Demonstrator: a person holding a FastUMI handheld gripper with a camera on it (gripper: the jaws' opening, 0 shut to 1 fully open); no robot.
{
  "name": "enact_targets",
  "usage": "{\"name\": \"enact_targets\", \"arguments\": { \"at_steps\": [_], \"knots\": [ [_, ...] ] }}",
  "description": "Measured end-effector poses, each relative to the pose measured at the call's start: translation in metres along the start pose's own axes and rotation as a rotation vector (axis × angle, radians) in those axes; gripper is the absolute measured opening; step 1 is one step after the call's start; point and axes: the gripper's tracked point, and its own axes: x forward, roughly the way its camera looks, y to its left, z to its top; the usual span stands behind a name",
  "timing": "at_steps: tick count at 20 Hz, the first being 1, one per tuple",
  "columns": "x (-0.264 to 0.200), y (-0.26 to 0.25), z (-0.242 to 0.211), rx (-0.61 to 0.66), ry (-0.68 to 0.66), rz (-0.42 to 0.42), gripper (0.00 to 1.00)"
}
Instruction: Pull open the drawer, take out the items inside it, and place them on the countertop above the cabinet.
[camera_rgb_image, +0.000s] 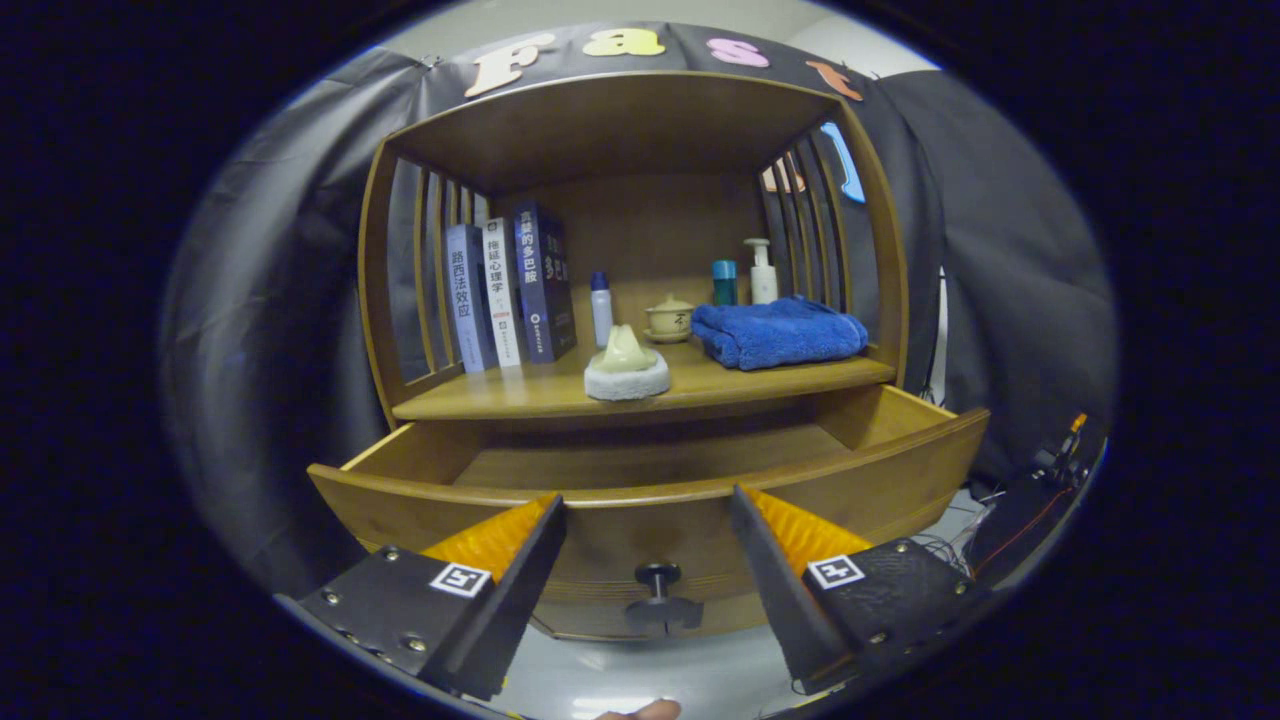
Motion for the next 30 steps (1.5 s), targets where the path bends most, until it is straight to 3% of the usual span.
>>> {"name": "enact_targets", "arguments": {
  "at_steps": [12, 30],
  "knots": [
    [0.06, 0.006, 0.012, -0.008, 0.019, -0.007, 0.99],
    [0.103, 0.008, 0.021, 0.005, 0.005, -0.005, 1.0]
  ]
}}
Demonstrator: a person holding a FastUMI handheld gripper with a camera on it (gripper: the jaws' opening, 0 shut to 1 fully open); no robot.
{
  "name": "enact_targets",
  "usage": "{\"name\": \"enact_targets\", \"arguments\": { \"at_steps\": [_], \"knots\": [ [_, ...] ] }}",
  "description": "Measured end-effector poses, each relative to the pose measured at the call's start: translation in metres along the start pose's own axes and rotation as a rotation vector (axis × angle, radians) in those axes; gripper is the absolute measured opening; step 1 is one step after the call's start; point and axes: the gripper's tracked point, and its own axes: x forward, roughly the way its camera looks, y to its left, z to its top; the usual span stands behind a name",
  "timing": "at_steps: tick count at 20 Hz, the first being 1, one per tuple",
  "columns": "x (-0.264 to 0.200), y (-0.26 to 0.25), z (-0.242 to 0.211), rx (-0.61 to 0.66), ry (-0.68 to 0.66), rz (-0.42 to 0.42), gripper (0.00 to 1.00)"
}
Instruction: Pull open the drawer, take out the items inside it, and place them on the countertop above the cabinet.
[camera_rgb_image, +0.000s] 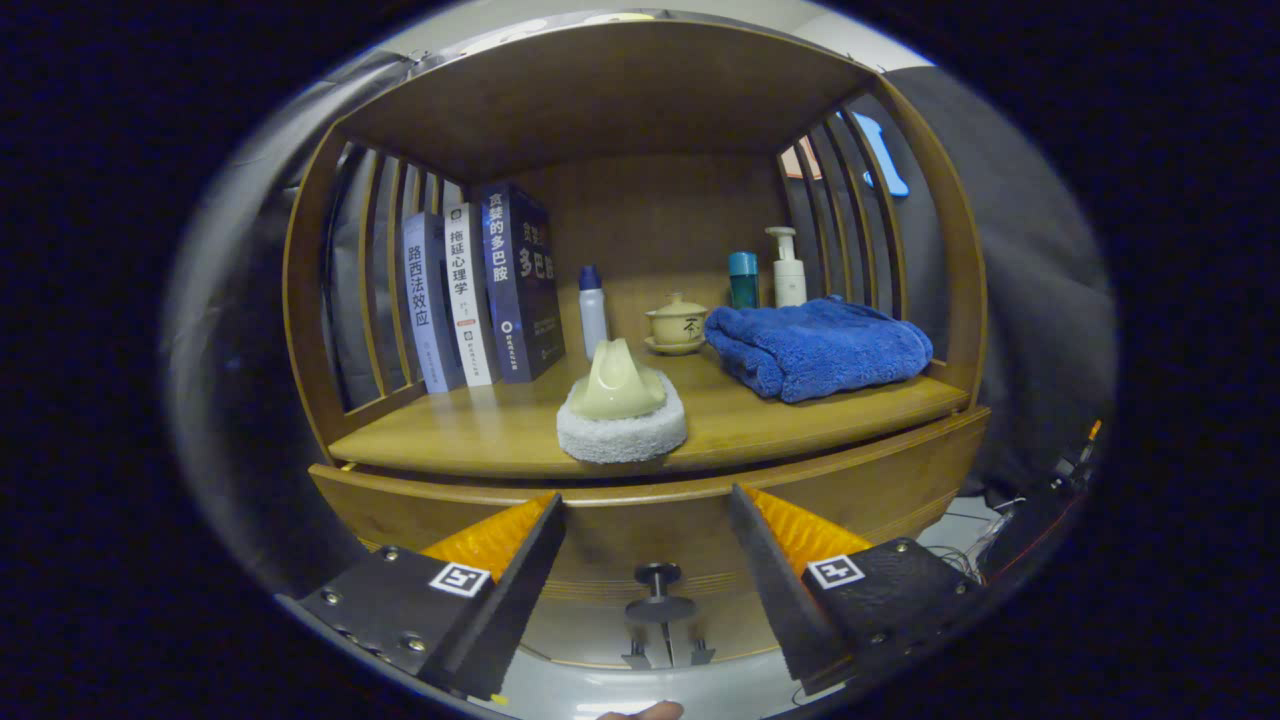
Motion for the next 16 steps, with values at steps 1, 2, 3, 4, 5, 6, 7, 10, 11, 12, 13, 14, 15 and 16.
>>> {"name": "enact_targets", "arguments": {
  "at_steps": [1, 2, 3, 4, 5, 6, 7, 10, 11, 12, 13, 14, 15, 16],
  "knots": [
    [0.0018, 0.0002, 0.0008, -0.001, 0.003, 0.0, 0.99],
    [0.0031, 0.0, 0.0003, 0.001, 0.003, 0.0, 1.0],
    [0.0054, 0.0001, 0.0008, 0.001, 0.005, 0.001, 1.0],
    [0.0063, 0.0003, 0.0017, 0.001, 0.007, -0.001, 1.0],
    [0.0067, 0.0008, 0.0024, -0.001, 0.007, -0.004, 1.0],
    [0.0085, 0.0008, 0.0025, 0.001, 0.005, -0.006, 0.99],
    [0.0092, 0.0012, 0.0026, 0.005, 0.004, -0.007, 0.99],
    [0.0101, 0.0003, 0.0026, 0.007, 0.001, -0.005, 0.99],
    [0.009, 0.0003, 0.0036, 0.005, 0.004, -0.005, 0.99],
    [0.0089, 0.0005, 0.0032, 0.006, 0.005, -0.005, 0.99],
    [0.0092, 0.0005, 0.0034, 0.006, 0.004, -0.004, 0.99],
    [0.009, 0.0002, 0.0035, 0.009, 0.002, -0.004, 0.99],
    [0.0093, 0.0007, 0.0043, 0.011, 0.006, -0.003, 0.99],
    [0.0089, 0.0006, 0.0045, 0.005, 0.012, -0.005, 0.99]
  ]
}}
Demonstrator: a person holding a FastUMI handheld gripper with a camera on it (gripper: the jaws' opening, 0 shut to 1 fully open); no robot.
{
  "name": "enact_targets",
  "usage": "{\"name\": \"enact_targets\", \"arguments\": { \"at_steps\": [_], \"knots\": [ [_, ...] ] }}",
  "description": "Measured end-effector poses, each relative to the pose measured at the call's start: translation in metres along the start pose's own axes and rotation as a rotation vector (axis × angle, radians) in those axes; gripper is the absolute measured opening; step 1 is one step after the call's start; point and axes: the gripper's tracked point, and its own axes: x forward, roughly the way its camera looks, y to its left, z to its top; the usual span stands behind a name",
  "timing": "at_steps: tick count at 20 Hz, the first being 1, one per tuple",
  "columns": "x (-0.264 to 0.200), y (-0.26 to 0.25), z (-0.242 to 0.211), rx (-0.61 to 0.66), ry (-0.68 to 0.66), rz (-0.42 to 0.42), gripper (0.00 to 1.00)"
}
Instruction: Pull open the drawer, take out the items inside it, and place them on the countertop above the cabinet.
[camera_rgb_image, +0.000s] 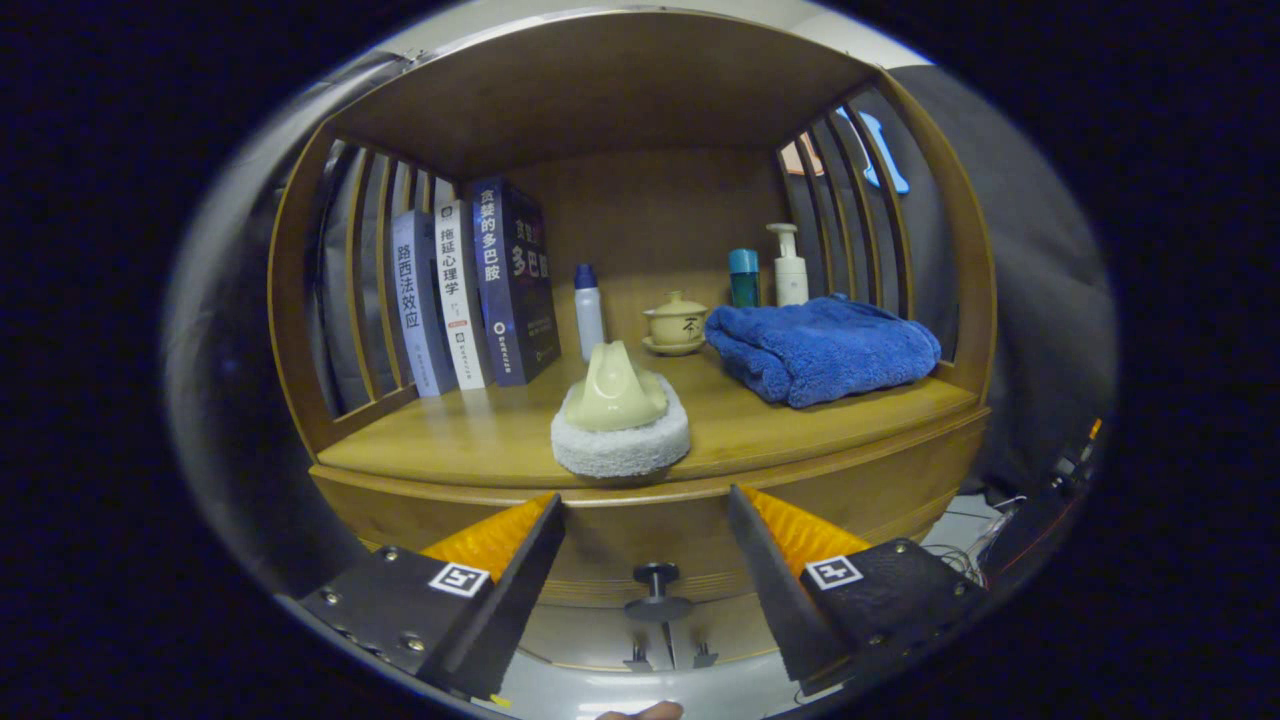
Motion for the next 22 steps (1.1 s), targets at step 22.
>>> {"name": "enact_targets", "arguments": {
  "at_steps": [22],
  "knots": [
    [-0.21, -0.125, 0.193, -0.114, -0.4, -0.294, 0.99]
  ]
}}
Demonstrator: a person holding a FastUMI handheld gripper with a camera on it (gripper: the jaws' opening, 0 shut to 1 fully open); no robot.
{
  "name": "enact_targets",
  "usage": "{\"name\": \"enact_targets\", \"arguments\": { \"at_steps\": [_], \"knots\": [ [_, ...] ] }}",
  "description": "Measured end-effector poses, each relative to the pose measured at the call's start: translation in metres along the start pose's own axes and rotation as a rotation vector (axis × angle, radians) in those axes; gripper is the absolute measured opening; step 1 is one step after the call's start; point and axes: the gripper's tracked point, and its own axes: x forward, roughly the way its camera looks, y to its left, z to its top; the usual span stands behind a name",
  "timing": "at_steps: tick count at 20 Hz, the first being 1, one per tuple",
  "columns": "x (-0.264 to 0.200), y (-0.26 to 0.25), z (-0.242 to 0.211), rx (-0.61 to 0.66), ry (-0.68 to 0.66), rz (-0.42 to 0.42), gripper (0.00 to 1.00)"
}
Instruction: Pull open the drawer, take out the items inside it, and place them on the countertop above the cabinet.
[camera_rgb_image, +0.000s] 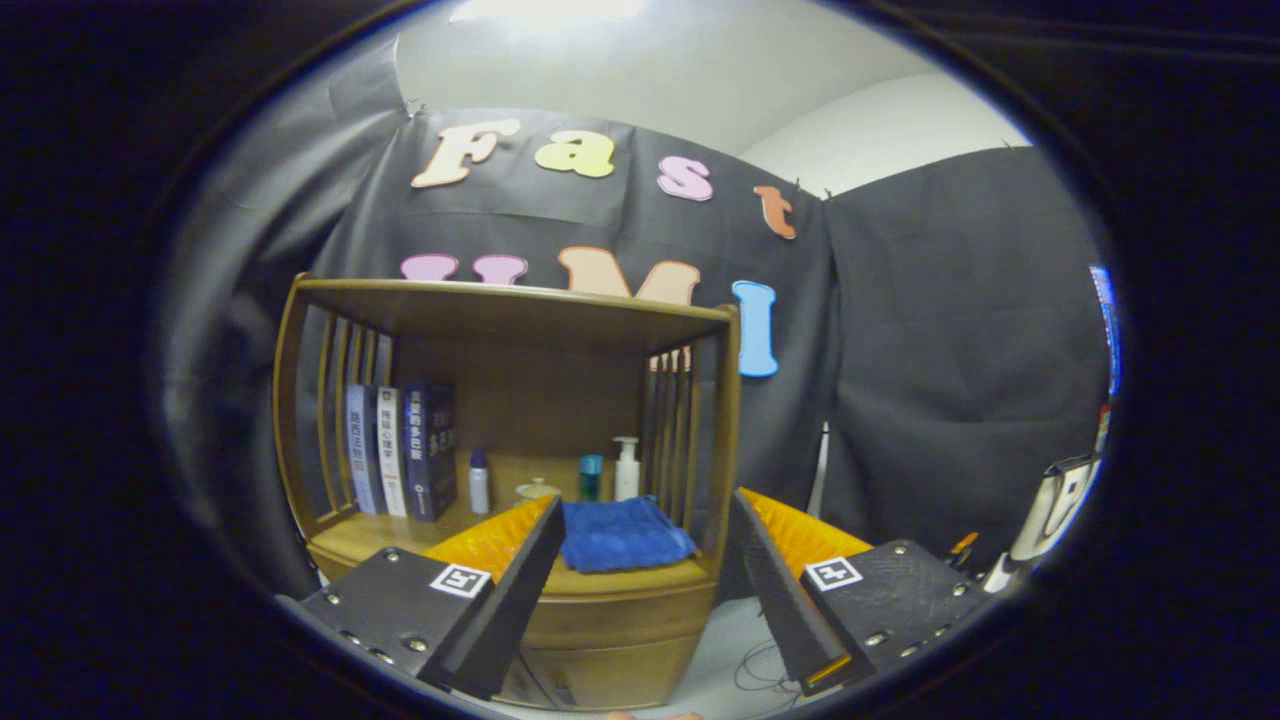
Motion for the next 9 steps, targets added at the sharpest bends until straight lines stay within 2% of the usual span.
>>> {"name": "enact_targets", "arguments": {
  "at_steps": [5, 9],
  "knots": [
    [-0.025, -0.036, -0.006, -0.002, 0.011, 0.009, 0.98],
    [-0.037, -0.062, -0.016, 0.047, 0.026, 0.017, 0.97]
  ]
}}
